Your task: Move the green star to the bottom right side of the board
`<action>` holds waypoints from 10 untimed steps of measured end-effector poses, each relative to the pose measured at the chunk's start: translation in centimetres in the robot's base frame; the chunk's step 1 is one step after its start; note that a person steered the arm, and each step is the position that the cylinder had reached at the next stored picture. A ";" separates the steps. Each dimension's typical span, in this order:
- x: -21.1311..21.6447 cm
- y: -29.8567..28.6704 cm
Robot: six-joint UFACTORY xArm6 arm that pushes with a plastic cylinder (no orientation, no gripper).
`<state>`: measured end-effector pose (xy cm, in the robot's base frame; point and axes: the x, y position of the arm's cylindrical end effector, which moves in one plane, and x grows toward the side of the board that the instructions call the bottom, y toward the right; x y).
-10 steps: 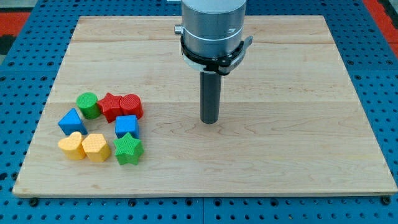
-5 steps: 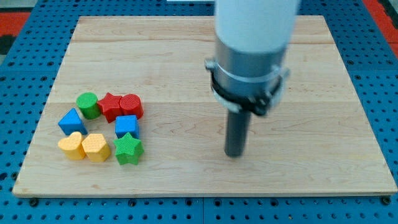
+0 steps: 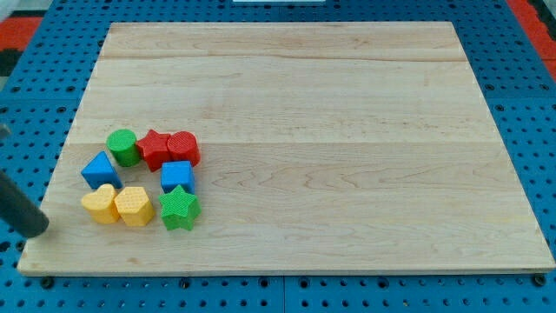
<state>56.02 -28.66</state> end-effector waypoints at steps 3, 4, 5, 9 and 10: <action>-1.3 17.4; -0.5 17.6; -0.5 14.4; -1.7 34.6; -0.5 31.4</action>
<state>55.53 2.69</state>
